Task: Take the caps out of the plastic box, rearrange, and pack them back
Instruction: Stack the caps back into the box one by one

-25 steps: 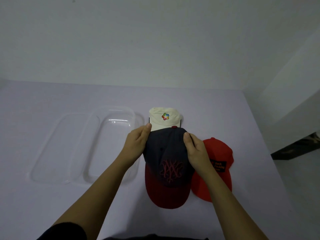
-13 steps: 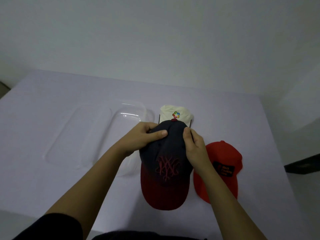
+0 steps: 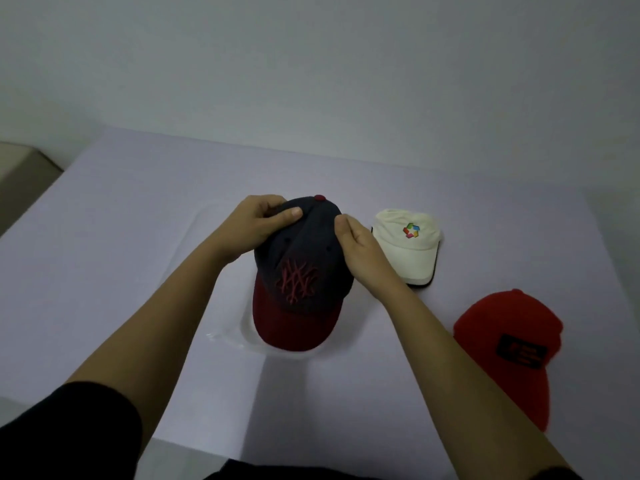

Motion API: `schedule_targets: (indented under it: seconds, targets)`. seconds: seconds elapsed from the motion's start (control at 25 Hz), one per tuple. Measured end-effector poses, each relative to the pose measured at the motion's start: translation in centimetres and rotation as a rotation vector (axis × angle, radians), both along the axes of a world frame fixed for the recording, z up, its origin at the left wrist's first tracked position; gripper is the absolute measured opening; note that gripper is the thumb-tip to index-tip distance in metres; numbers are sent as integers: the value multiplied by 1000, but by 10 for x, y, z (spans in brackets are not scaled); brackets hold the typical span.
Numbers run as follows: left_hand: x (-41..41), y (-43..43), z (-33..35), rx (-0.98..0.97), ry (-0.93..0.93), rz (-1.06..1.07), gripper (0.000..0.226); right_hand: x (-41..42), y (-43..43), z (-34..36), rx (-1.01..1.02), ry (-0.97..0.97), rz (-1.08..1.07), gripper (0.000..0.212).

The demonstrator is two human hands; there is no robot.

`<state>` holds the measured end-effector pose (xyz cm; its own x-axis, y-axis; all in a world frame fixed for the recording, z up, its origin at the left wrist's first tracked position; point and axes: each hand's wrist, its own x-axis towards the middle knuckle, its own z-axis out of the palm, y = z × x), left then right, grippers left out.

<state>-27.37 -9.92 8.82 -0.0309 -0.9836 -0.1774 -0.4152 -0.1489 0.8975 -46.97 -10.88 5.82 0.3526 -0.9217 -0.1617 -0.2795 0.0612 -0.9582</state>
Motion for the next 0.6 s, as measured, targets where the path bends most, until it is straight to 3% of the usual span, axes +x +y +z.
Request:
schedule_targets:
  seconds: [0.28,0.44,0.52,0.6]
  targets:
    - [41,-25,-72,145,-2,-69,38,42,-20,-51,-19,235,-45,35]
    - [48,-30,-101,285,-183,-142,41,58,-24,-77,-77,635,97,36]
    - [42,-30,-108,283,-315,-166,39,68,-26,-83,-104,874,134,40]
    - [39,-30,-113,254,-334,-124,43,77,-29,-87,-113,977,111,38]
